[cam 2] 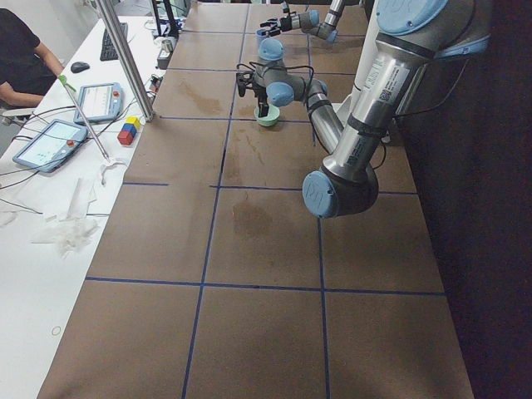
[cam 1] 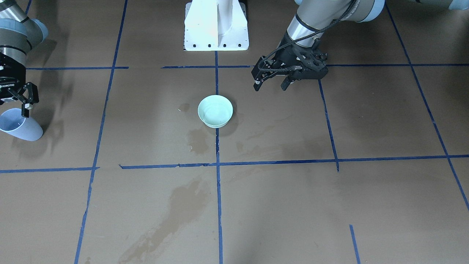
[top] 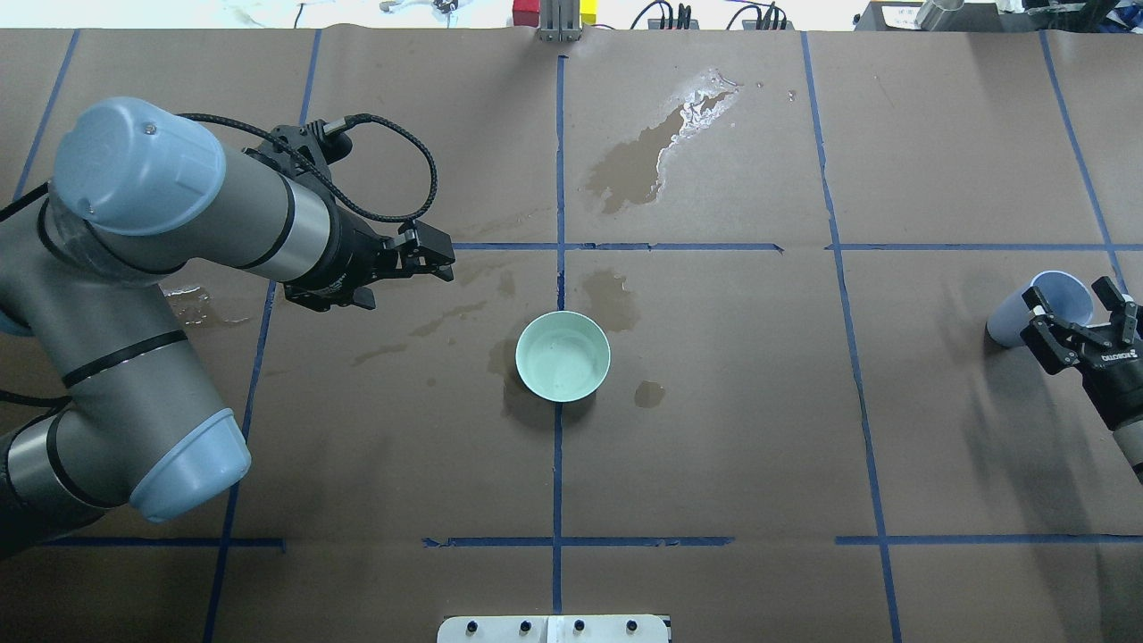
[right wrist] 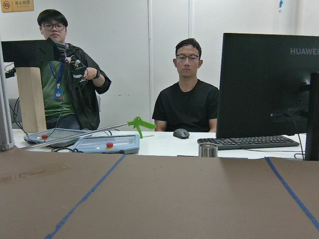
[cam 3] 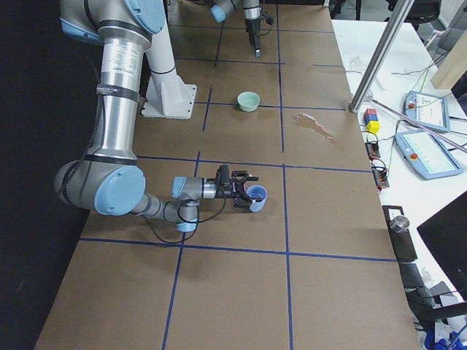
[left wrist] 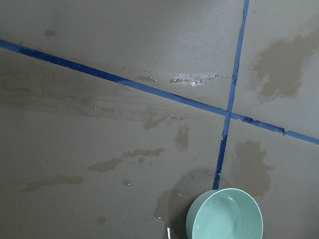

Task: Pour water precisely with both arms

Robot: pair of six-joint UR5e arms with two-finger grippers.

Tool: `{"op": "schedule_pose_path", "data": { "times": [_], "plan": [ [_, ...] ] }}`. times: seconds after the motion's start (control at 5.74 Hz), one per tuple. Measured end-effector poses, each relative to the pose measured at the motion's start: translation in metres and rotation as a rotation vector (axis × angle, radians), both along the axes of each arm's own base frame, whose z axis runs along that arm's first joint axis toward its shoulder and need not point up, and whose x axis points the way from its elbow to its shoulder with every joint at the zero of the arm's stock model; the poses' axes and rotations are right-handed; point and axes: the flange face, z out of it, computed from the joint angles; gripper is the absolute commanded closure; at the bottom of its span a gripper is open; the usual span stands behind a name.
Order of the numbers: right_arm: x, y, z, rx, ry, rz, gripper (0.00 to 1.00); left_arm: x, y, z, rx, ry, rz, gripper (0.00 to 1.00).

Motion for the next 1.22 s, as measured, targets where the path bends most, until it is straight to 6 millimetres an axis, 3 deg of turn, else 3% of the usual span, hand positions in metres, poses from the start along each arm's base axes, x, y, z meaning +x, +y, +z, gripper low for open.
{"op": "schedule_pose_path", "data": {
  "times": [0.35,0.7,1.22],
  "plan": [
    [0.024,-0.023,-0.006,0.000,-0.009,-0.032,0.00,-0.003,-0.003,0.000,0.000,0.000,-0.007,0.00],
    [0.067,-0.061,-0.008,-0.036,0.012,-0.098,0.00,-0.009,-0.008,0.004,-0.004,-0.006,-0.019,0.00],
    [0.136,-0.116,-0.019,-0.097,0.098,-0.231,0.00,0.000,-0.008,0.019,-0.022,-0.032,-0.007,0.00]
  ]
}}
